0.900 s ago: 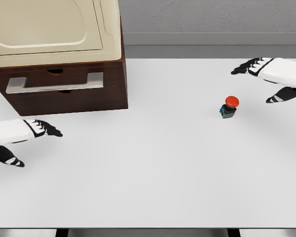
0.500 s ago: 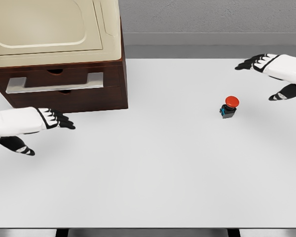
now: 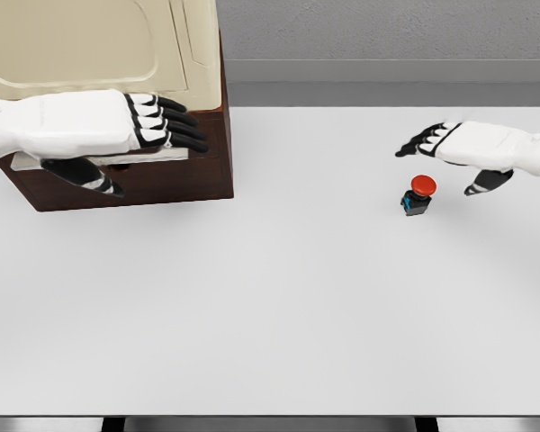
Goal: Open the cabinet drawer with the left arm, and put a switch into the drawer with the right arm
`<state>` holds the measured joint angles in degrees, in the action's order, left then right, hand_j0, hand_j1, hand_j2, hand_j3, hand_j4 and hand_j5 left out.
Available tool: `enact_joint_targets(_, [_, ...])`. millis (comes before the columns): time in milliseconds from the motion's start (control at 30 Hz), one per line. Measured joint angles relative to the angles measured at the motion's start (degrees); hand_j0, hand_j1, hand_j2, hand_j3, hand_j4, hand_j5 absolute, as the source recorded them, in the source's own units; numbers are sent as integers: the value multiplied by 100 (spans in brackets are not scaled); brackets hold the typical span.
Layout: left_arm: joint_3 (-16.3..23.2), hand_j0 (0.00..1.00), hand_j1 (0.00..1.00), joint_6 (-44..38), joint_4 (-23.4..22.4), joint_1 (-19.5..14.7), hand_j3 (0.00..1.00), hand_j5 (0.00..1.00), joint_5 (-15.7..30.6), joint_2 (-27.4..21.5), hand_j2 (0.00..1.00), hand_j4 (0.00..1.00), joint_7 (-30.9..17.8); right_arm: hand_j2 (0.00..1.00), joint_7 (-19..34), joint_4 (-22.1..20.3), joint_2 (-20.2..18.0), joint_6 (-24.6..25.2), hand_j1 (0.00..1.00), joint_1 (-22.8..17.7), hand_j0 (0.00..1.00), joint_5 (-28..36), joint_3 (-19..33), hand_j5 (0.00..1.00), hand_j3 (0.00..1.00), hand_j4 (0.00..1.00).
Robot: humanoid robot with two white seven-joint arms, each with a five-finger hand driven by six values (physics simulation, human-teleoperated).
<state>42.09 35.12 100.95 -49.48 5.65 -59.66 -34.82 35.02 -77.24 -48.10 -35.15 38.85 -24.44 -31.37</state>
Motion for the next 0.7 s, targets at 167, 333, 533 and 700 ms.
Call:
enact_joint_targets(167, [725, 100, 100, 6, 3, 149, 100, 100, 938, -677, 100, 100, -17, 100, 0, 236, 114, 1, 100, 123, 100, -145, -199, 100, 100, 100])
enact_joint_targets(333, [989, 100, 100, -20, 5, -275, 100, 100, 1402, -1426, 100, 100, -20, 100, 0, 528, 283, 1, 100, 299, 100, -221, -458, 100, 100, 100])
enact_joint_targets(533, [1266, 100, 100, -396, 4, -568, 100, 100, 1449, -1854, 100, 100, 190, 100, 0, 618, 379, 0, 100, 308, 100, -425, -613, 100, 100, 100])
enact_joint_targets(700, [1326, 100, 100, -1367, 5, -667, 100, 100, 1446, -1874, 100, 100, 20, 100, 0, 737, 445, 1, 100, 404, 100, -529, -640, 100, 100, 100])
